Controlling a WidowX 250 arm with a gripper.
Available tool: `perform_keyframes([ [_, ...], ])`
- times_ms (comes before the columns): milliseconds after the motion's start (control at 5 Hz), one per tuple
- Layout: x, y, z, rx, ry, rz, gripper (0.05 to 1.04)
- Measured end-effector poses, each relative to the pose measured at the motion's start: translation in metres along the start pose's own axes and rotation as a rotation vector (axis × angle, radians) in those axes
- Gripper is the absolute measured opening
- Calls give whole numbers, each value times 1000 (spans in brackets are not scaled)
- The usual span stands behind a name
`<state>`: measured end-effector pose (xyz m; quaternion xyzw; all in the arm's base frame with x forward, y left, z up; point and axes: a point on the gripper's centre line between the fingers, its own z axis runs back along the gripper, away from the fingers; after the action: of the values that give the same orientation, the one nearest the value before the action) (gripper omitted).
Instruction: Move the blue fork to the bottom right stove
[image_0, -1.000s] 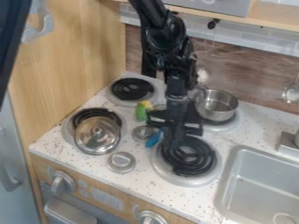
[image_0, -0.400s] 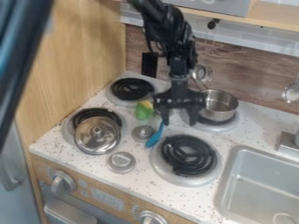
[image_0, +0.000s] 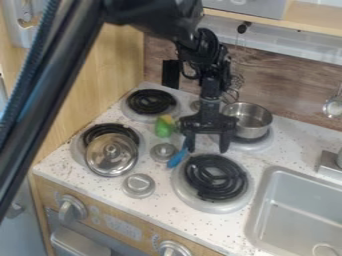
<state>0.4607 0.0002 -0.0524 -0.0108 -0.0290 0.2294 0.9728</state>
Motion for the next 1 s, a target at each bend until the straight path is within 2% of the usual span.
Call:
perform_keyframes([
  [200,2,2,-3,6,-8,-6,1000],
  [400,1,0,-4,-9,-19,-15,1000],
  [800,21,0,46,-93,-126,-7,999],
  [1000,32,14,56,-109,-150,35,999],
])
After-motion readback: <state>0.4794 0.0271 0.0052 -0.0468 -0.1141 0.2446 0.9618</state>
